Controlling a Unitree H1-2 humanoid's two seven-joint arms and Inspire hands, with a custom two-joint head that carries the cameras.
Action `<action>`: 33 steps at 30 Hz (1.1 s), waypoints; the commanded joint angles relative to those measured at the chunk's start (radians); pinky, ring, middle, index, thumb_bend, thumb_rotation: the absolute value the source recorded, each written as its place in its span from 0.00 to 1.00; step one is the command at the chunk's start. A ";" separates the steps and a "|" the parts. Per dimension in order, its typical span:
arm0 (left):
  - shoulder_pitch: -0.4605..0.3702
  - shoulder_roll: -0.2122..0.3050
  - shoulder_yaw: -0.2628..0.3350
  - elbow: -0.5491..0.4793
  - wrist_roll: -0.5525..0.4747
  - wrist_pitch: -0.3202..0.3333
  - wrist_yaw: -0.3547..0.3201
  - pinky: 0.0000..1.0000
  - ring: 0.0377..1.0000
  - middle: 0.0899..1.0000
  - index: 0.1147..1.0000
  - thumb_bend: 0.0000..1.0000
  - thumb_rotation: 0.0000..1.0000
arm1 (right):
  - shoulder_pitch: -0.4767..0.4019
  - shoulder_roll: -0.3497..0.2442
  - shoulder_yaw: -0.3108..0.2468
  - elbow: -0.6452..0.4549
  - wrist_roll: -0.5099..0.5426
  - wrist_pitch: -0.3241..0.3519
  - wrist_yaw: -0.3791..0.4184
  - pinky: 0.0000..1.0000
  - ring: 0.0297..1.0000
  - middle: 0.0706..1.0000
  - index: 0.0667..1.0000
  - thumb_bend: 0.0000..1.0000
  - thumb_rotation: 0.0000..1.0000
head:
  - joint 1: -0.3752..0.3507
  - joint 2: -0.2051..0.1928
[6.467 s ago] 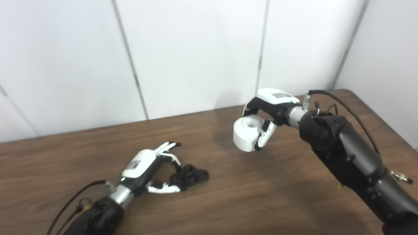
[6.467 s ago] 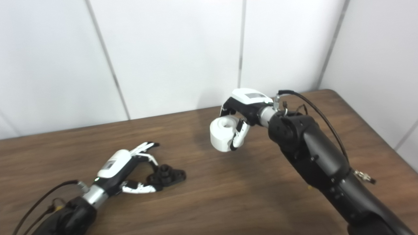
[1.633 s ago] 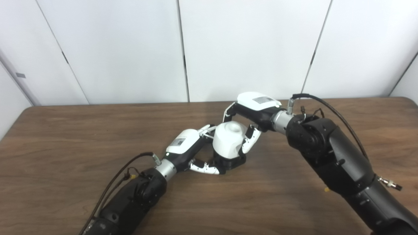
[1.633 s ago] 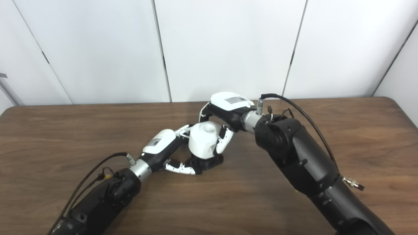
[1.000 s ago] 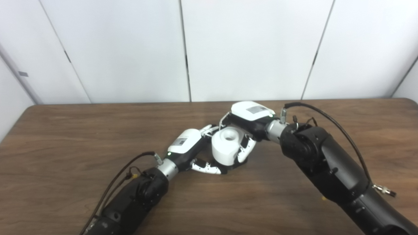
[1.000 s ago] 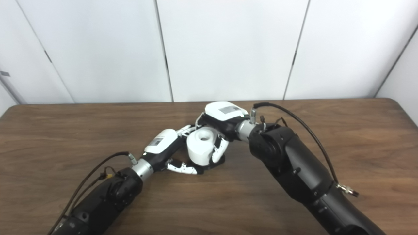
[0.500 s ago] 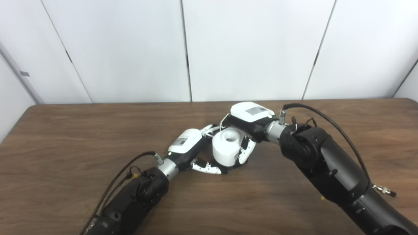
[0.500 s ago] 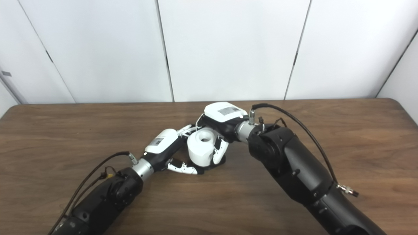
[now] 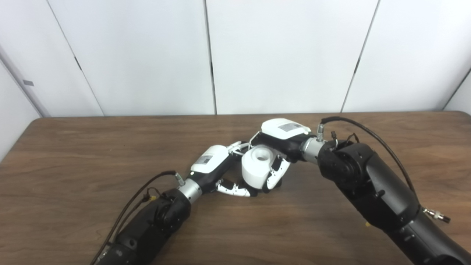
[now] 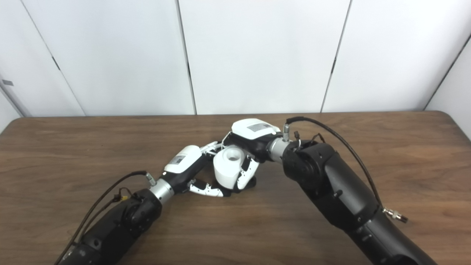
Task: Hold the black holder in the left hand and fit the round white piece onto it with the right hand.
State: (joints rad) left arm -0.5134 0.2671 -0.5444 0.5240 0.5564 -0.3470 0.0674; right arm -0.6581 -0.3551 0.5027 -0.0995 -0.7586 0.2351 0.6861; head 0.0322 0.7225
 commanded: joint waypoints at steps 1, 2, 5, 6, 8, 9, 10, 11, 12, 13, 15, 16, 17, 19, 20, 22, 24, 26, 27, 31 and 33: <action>0.021 -0.017 -0.028 0.020 0.029 0.014 -0.081 0.89 0.97 0.92 0.41 0.52 0.07 | -0.015 -0.006 -0.004 -0.020 0.003 0.004 0.022 0.84 0.80 0.76 0.91 0.88 0.23 | 0.000 0.001; 0.022 -0.016 -0.028 0.018 0.030 0.016 -0.081 0.89 0.96 0.92 0.41 0.52 0.07 | -0.016 -0.006 -0.004 -0.019 0.003 0.003 0.022 0.84 0.80 0.76 0.91 0.88 0.23 | -0.001 0.001; 0.022 -0.016 -0.029 0.016 0.035 0.021 -0.081 0.89 0.97 0.93 0.41 0.52 0.07 | -0.015 -0.005 -0.006 -0.017 0.006 -0.001 0.018 0.84 0.80 0.76 0.91 0.87 0.23 | -0.001 0.000; 0.022 -0.016 -0.029 0.016 0.035 0.021 -0.080 0.89 0.96 0.92 0.41 0.52 0.07 | -0.015 -0.005 -0.007 -0.015 0.008 -0.003 0.016 0.83 0.80 0.76 0.91 0.88 0.23 | -0.001 0.000; 0.021 -0.015 -0.031 0.020 0.041 0.017 -0.074 0.88 0.96 0.92 0.41 0.52 0.07 | -0.015 -0.003 -0.010 -0.012 0.012 -0.006 0.012 0.83 0.80 0.76 0.92 0.88 0.22 | -0.001 -0.002; 0.020 -0.015 -0.031 0.022 0.042 0.015 -0.073 0.88 0.96 0.92 0.41 0.52 0.07 | -0.016 -0.003 -0.009 -0.010 0.012 -0.006 0.012 0.83 0.80 0.76 0.92 0.88 0.22 | -0.002 -0.003; 0.020 -0.015 -0.031 0.024 0.042 0.014 -0.072 0.88 0.96 0.92 0.41 0.52 0.07 | -0.016 -0.003 -0.009 -0.009 0.011 -0.007 0.011 0.84 0.80 0.76 0.92 0.87 0.22 | -0.002 -0.003; 0.020 -0.015 -0.031 0.026 0.041 0.013 -0.071 0.88 0.96 0.92 0.41 0.52 0.07 | -0.018 -0.003 -0.009 -0.008 0.011 -0.010 0.009 0.84 0.80 0.76 0.92 0.87 0.22 | -0.003 -0.005; 0.020 -0.015 -0.031 0.027 0.042 0.011 -0.069 0.88 0.96 0.92 0.41 0.52 0.07 | -0.019 -0.003 -0.009 -0.007 0.011 -0.012 0.007 0.83 0.80 0.76 0.92 0.87 0.22 | -0.003 -0.005; 0.020 -0.015 -0.031 0.028 0.043 0.009 -0.068 0.88 0.96 0.92 0.41 0.52 0.07 | -0.020 -0.003 -0.010 -0.006 0.011 -0.014 0.005 0.83 0.80 0.77 0.92 0.87 0.22 | -0.003 -0.005; 0.020 -0.014 -0.030 0.027 0.040 0.013 -0.074 0.88 0.96 0.92 0.41 0.52 0.07 | -0.026 -0.004 -0.014 -0.009 0.009 -0.014 0.003 0.82 0.80 0.79 0.93 0.88 0.23 | -0.003 -0.006; 0.019 -0.014 -0.030 0.027 0.039 0.014 -0.076 0.89 0.97 0.92 0.41 0.52 0.07 | -0.028 -0.005 -0.016 -0.010 0.008 -0.013 0.003 0.81 0.80 0.80 0.94 0.89 0.23 | -0.003 -0.006; 0.019 -0.014 -0.030 0.029 0.037 0.012 -0.076 0.89 0.97 0.93 0.41 0.52 0.07 | -0.033 -0.006 -0.019 -0.013 0.008 -0.008 0.007 0.80 0.81 0.81 0.94 0.89 0.24 | -0.004 -0.006; 0.019 -0.014 -0.028 0.031 0.031 0.009 -0.080 0.89 0.97 0.93 0.41 0.52 0.07 | -0.040 -0.008 -0.022 -0.021 0.006 0.006 0.021 0.79 0.83 0.86 0.99 0.92 0.24 | -0.004 -0.006; 0.018 -0.013 -0.029 0.030 0.033 0.012 -0.082 0.90 0.97 0.93 0.41 0.52 0.07 | -0.045 -0.010 -0.024 -0.024 0.005 0.011 0.029 0.79 0.84 0.87 0.99 0.93 0.25 | -0.004 -0.006; 0.017 -0.011 -0.031 0.027 0.036 0.016 -0.086 0.90 0.97 0.93 0.41 0.52 0.07 | -0.052 -0.013 -0.029 -0.029 0.002 0.018 0.040 0.78 0.86 0.91 1.00 0.97 0.25 | -0.005 -0.006; 0.016 -0.010 -0.031 0.028 0.035 0.013 -0.087 0.90 0.97 0.93 0.41 0.52 0.07 | -0.059 -0.017 -0.033 -0.036 0.001 0.023 0.051 0.76 0.86 0.93 1.00 0.99 0.25 | -0.006 -0.005; 0.016 -0.011 -0.030 0.030 0.034 0.012 -0.086 0.90 0.97 0.93 0.41 0.52 0.07 | -0.063 -0.020 -0.036 -0.041 -0.001 0.028 0.062 0.76 0.86 0.93 1.00 1.00 0.25 | -0.006 -0.006; 0.016 -0.011 -0.029 0.032 0.034 0.011 -0.085 0.89 0.97 0.93 0.41 0.52 0.07 | -0.065 -0.021 -0.036 -0.045 -0.004 0.031 0.068 0.76 0.87 0.93 1.00 1.00 0.25 | -0.007 -0.006; 0.016 -0.010 -0.030 0.034 0.034 0.006 -0.084 0.89 0.97 0.93 0.41 0.52 0.07 | -0.066 -0.025 -0.041 -0.054 -0.005 0.035 0.078 0.75 0.86 0.94 1.00 1.00 0.24 | -0.007 -0.006; 0.016 -0.009 -0.028 0.038 0.031 0.002 -0.083 0.89 0.97 0.93 0.41 0.52 0.07 | -0.066 -0.026 -0.043 -0.055 -0.004 0.033 0.081 0.75 0.86 0.93 1.00 1.00 0.24 | -0.010 -0.005</action>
State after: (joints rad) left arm -0.5145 0.2676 -0.5433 0.5274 0.5550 -0.3531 0.0597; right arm -0.6751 -0.3672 0.4802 -0.1258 -0.7597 0.2663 0.7711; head 0.0230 0.7164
